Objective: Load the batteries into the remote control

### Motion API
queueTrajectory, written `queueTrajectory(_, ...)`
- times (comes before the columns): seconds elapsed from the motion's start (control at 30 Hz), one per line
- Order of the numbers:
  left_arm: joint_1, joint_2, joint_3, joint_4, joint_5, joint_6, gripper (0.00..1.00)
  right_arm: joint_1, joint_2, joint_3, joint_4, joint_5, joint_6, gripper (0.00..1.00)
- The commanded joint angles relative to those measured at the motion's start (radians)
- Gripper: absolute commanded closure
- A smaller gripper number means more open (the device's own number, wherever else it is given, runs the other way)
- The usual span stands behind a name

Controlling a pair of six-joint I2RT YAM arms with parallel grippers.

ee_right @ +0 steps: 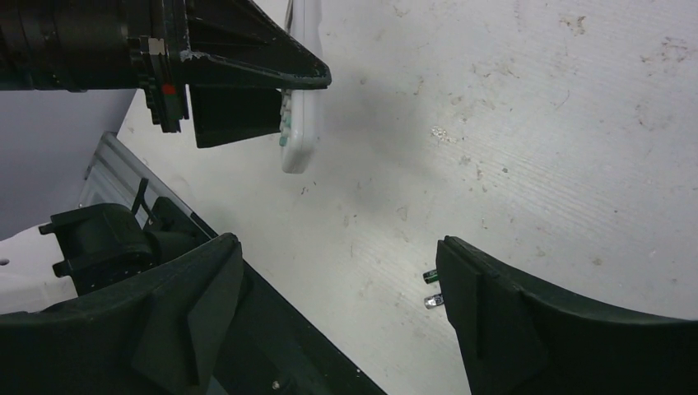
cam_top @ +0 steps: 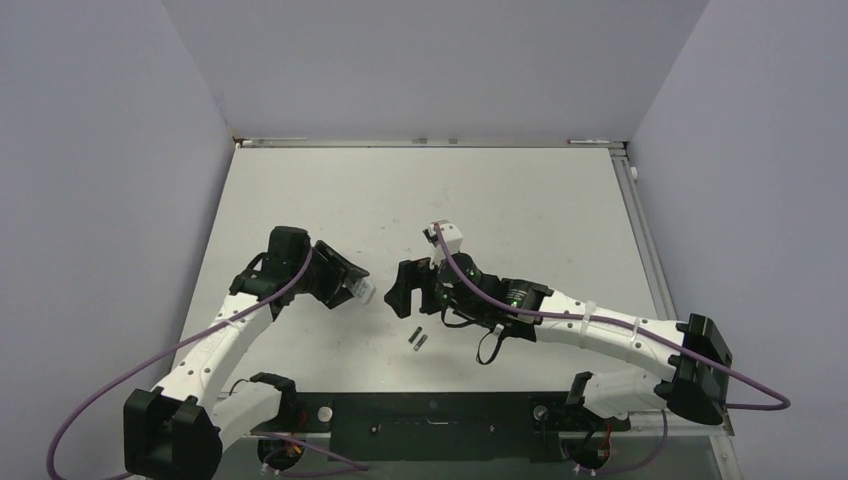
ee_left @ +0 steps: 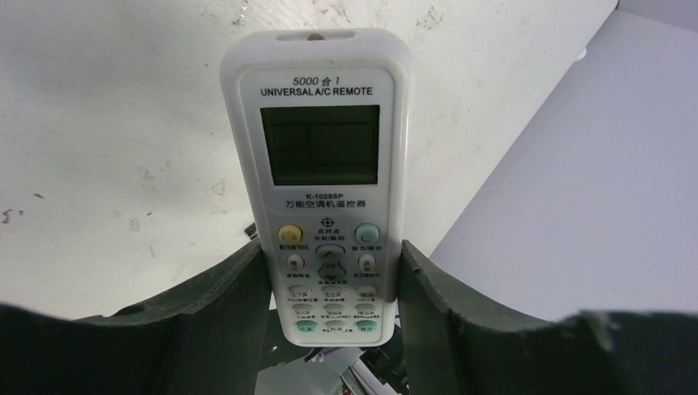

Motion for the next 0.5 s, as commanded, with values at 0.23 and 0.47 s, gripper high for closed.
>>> queueTrajectory(0.23, -0.135, -0.006, 0.065, 0.145, -0.012, -0.165, 1.0, 0.016, 0.054, 0.058, 0.124, 0.018, 0.085, 0.22)
queueTrajectory(0.47, -0.228, -0.021, 0.09, 0.148, -0.068, -0.226, 1.0, 0.017, 0.077, 0.068, 0.136, 0.028, 0.093, 0.3)
